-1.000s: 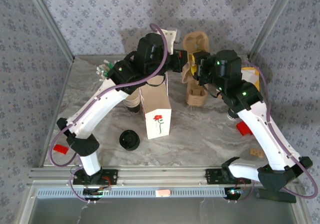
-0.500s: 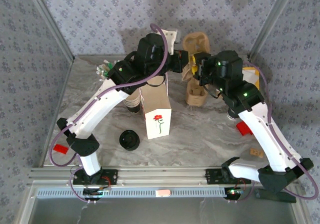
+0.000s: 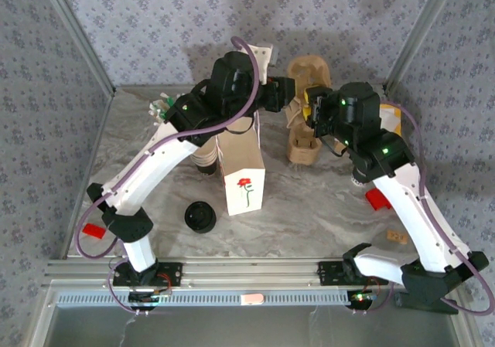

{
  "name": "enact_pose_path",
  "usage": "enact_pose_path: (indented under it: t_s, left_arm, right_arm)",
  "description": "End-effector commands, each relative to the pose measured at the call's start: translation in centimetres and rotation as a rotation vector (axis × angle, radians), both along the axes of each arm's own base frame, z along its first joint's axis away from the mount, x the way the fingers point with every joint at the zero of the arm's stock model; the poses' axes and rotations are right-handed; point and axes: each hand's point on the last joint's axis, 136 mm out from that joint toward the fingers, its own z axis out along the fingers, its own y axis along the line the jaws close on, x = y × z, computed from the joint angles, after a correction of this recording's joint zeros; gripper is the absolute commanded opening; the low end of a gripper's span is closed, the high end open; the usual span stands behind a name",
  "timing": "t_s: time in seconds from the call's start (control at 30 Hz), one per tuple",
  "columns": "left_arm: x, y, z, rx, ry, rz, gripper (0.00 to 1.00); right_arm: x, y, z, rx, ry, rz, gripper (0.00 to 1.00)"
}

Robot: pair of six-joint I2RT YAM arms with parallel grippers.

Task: Pack the takeout coffee

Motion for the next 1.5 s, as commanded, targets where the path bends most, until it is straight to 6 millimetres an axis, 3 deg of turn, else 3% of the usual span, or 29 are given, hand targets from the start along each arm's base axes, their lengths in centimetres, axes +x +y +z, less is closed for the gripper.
enact_pose_path:
  t_s: [0.0,0.17,0.27,0.37,0.5,0.73,0.87,0.97,1.1,1.23,1.47]
  left_arm:
    - [-2.0,4.7,4.2,-0.017,-0.088,0.067,0.45]
    - [-3.1,11.7,2.6,0.111,-0.071,0.250,0.47]
    - [-3.7,15.2,-0.5,0.203,-0.001,0.336,0.47]
    - [-3.6,16.5,-4.9,0.249,0.111,0.346,0.50]
    - [-2.5,16.5,-9.0,0.229,0.232,0.317,0.57]
    - [-1.5,14.1,-10.4,0.199,0.243,0.191,0.71]
    - [-1.3,14.3,-12.1,0.252,0.293,0.201,0.73]
    - [-1.0,15.0,-13.8,0.295,0.338,0.238,0.68]
    - [-0.7,14.3,-15.1,0.302,0.381,0.229,0.56]
    - [-0.8,13.1,-14.6,0.237,0.420,0.207,0.33]
    - [-1.4,11.9,-12.8,0.071,0.509,0.230,0.14]
  right_arm:
    - [-0.9,-1.5,0.5,-0.035,-0.014,-0.036,0.32]
    - [-2.2,-2.2,1.6,-0.077,-0.037,-0.025,0.32]
    - [-3.0,-2.3,2.3,-0.085,-0.047,-0.006,0.32]
    - [-4.0,-1.8,3.5,-0.098,-0.069,0.024,0.32]
    - [-5.2,-0.6,4.9,-0.111,-0.093,0.059,0.32]
    - [-6.1,2.7,6.5,-0.106,-0.122,0.130,0.32]
    - [-6.3,3.9,6.8,-0.102,-0.137,0.150,0.32]
    - [-6.2,4.1,6.8,-0.107,-0.140,0.146,0.32]
    - [-6.3,3.8,7.0,-0.113,-0.152,0.141,0.32]
    - [-6.8,2.8,7.5,-0.122,-0.171,0.121,0.32]
    - [-7.5,1.2,8.0,-0.161,-0.204,0.106,0.32]
